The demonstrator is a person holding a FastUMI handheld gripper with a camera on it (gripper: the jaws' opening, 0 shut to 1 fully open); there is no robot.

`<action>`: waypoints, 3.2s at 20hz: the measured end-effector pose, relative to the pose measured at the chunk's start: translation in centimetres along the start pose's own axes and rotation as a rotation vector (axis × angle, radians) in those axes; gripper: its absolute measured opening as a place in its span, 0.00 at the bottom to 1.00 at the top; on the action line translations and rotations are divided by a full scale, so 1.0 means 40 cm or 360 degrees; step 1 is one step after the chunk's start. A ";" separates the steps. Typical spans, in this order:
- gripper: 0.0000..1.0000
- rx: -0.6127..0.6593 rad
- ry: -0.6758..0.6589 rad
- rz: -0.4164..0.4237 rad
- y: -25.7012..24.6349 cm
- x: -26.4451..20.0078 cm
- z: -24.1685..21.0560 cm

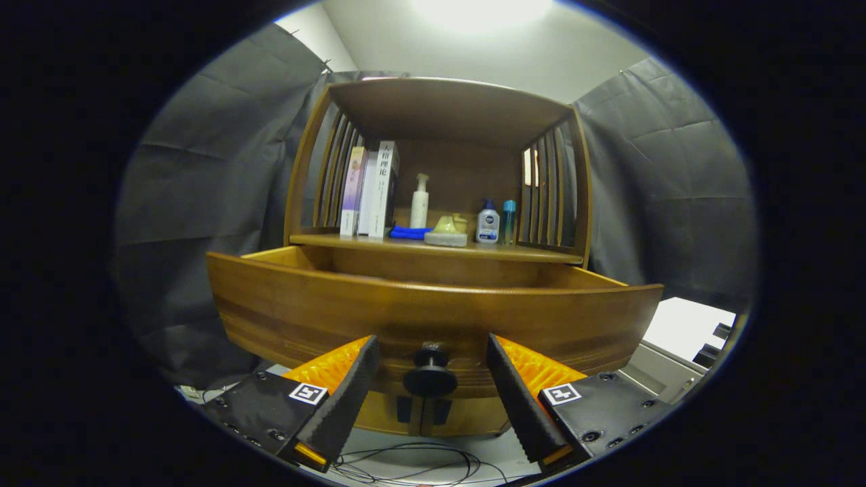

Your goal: Pull open the drawer, take out the items inside it, and place them on the countertop above the cabinet.

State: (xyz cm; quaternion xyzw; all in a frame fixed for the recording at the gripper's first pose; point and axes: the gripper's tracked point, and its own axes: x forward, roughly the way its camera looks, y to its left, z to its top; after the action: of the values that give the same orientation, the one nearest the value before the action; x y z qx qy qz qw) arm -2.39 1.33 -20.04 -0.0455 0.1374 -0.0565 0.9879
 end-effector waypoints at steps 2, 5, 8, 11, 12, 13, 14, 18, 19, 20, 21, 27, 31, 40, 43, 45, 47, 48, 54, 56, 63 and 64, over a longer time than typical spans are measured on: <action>1.00 -0.0005 0.0005 0.0015 0.006 0.012 -0.014; 0.99 -0.0018 -0.0005 0.0030 0.012 0.032 -0.020; 0.97 -0.0039 -0.0037 -0.0011 -0.008 0.040 -0.016; 0.97 0.0001 -0.0058 -0.0023 -0.005 0.045 -0.015; 0.97 -0.0009 -0.0063 -0.0021 -0.006 0.050 -0.014; 0.97 -0.0012 -0.0063 -0.0014 -0.008 0.054 -0.013; 0.97 -0.0007 -0.0068 -0.0005 -0.009 0.062 -0.013; 0.97 -0.0010 -0.0053 0.0013 -0.015 0.106 -0.005; 0.97 -0.0009 -0.0049 0.0011 -0.015 0.118 -0.001; 0.97 -0.0004 -0.0052 0.0009 -0.013 0.129 0.007; 0.97 0.0002 -0.0065 0.0006 -0.012 0.139 0.019; 0.97 0.0007 -0.0046 -0.0014 -0.007 0.189 0.025; 0.97 0.0019 -0.0031 -0.0001 -0.008 0.234 0.031; 0.97 0.0035 -0.0016 0.0023 -0.014 0.332 0.043; 0.97 0.0039 -0.0014 0.0032 -0.015 0.359 0.046; 0.97 0.0041 -0.0010 0.0039 -0.018 0.377 0.049; 0.97 0.0053 -0.0009 0.0047 -0.019 0.392 0.051; 0.97 0.0061 -0.0008 0.0050 -0.019 0.401 0.052; 0.97 0.0075 -0.0002 0.0057 -0.019 0.455 0.060; 0.97 0.0073 0.0007 0.0060 -0.022 0.470 0.059; 0.97 0.0054 -0.0032 0.0035 -0.023 0.478 0.061; 0.97 0.0068 -0.0036 0.0029 -0.020 0.477 0.060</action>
State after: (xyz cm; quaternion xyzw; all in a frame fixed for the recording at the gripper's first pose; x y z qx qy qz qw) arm 16.43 -1.63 -22.73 -0.0239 0.1253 -0.0499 0.9906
